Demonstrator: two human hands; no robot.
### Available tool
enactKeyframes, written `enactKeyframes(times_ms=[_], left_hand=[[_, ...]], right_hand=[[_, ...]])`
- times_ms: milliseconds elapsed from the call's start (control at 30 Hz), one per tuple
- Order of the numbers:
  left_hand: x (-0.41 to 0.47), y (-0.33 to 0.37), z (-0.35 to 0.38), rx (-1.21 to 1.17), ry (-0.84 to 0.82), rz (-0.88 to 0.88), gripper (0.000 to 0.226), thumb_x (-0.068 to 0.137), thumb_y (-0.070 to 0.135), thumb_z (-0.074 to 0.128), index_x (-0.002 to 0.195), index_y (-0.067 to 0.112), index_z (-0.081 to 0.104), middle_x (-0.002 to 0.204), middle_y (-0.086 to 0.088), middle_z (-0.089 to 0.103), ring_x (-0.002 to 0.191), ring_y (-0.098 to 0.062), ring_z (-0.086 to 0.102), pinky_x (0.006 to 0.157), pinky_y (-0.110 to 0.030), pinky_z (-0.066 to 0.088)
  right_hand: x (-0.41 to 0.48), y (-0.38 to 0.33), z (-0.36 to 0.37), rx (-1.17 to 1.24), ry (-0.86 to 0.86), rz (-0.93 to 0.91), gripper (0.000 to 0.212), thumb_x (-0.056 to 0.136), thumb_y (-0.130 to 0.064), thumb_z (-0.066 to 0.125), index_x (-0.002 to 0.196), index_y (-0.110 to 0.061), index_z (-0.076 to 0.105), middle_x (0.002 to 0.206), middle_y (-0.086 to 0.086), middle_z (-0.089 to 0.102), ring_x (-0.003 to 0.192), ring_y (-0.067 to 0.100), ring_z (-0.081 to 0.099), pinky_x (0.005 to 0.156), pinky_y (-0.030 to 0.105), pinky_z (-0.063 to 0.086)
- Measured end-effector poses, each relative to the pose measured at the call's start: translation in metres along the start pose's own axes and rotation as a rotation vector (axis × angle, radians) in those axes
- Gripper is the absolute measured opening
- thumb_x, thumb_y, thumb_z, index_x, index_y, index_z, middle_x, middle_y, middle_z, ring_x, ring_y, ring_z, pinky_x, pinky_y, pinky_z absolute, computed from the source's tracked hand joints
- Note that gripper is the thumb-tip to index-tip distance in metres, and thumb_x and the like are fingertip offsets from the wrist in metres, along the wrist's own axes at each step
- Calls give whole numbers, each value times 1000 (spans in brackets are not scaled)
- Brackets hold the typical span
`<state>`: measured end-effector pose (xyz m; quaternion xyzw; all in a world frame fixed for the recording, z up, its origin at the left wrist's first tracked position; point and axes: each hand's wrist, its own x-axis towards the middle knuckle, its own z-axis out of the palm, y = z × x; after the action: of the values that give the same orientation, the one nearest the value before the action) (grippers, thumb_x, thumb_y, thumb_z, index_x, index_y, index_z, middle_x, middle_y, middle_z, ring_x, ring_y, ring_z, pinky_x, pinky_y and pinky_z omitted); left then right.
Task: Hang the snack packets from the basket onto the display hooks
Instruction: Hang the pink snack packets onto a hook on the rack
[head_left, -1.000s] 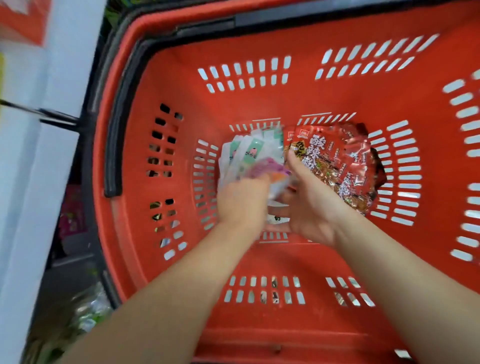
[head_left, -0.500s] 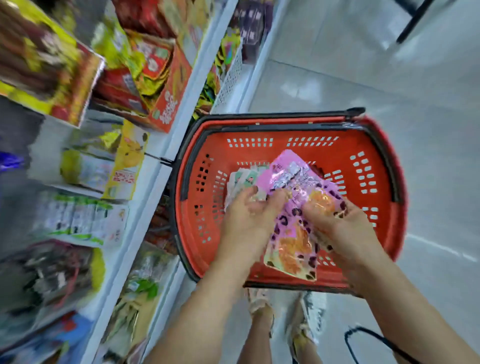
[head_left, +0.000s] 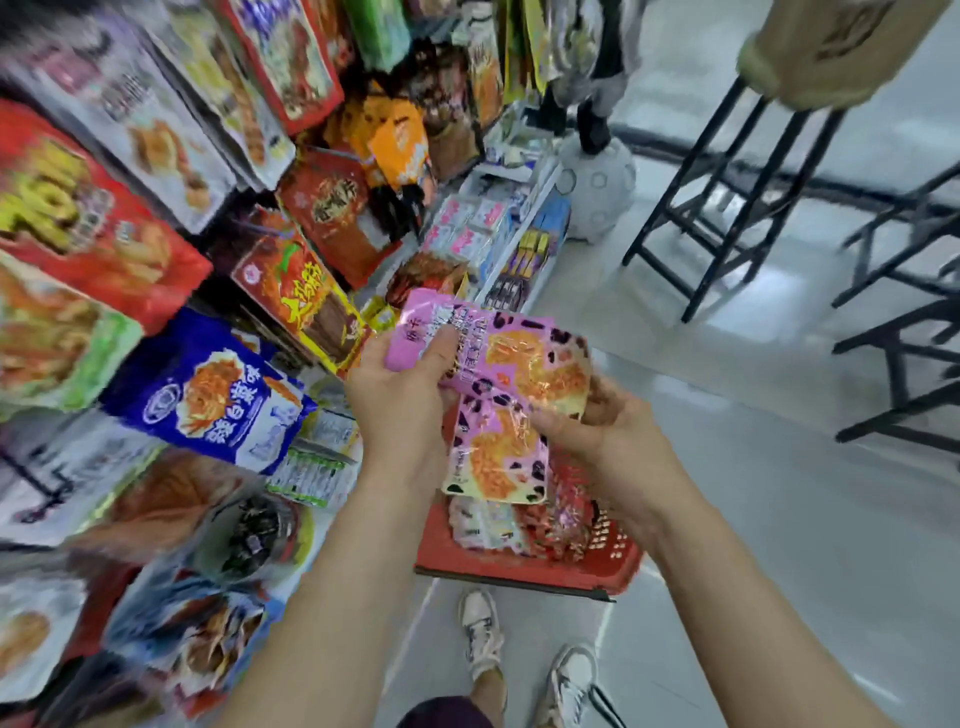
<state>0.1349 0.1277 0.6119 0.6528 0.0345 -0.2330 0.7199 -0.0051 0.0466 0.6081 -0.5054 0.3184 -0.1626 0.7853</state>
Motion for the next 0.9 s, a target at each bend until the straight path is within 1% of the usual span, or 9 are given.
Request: enactKeyframes(times_ms=[167,267,367,400,467,567,633,800,900], left_hand=[[-60,72,-1,-248,100,44,68,86,14,71,144,15,36,115,-10,59,60,-10,49,49,-23,45],[-80,115,-15,-371,163,86,72,89,18,69,149,20,29,116,-10,60,56,-12,50,53,-26,48],[-98,176,-48,-371,84,326,31,95,21,60,124,13,55,87,-1,63,47,-9,52,47,-25,47],[-105,193,-59,-300,30,417,8,96,21,58,101,17,63,71,4,60,45,-7,51,45,-22,46],[-119,225,-81,-84,-50,558,22,94,19,60,72,22,62,57,11,54,44,-5,49,43,-20,44],[-139,258,-104,295,-125,700,18,82,10,72,70,24,69,56,8,57,48,-2,48,47,-18,42],[-149,271,-114,448,-125,753,20,78,7,76,72,24,69,54,11,60,49,-1,49,49,-14,42],[-159,303,-143,344,-154,722,9,82,11,74,81,18,68,96,9,70,75,-5,65,62,-21,53],[-160,324,-163,332,-168,743,7,81,11,74,81,15,67,73,7,65,62,-9,58,56,-23,48]], right_hand=[[-52,-48,42,25,-147,-106,48,80,14,64,109,-24,60,98,-2,75,90,18,70,79,36,59],[-64,-67,50,-12,-62,-154,57,78,-1,75,116,-39,54,124,5,66,113,26,63,95,48,52],[-79,-97,58,-84,11,-261,65,80,-8,76,129,-38,47,143,2,49,132,26,47,106,51,42],[-83,-109,61,-131,4,-301,67,85,-4,71,138,-31,42,143,-8,45,134,19,44,109,48,40],[-93,-133,70,-283,-61,-392,65,91,-3,63,143,-29,36,129,-27,41,128,4,40,111,36,38],[-105,-169,90,-458,-121,-508,55,93,-7,61,124,-46,39,112,-41,41,110,-14,39,90,8,42],[-111,-189,108,-496,-207,-586,54,92,0,60,110,-50,47,101,-49,51,99,-24,47,81,1,41],[-110,-202,167,-536,-349,-681,53,91,-2,63,134,-31,54,133,-18,58,127,3,50,106,38,42],[-109,-203,202,-470,-414,-698,53,89,-2,65,130,-34,56,133,-15,59,128,8,51,108,43,41]])
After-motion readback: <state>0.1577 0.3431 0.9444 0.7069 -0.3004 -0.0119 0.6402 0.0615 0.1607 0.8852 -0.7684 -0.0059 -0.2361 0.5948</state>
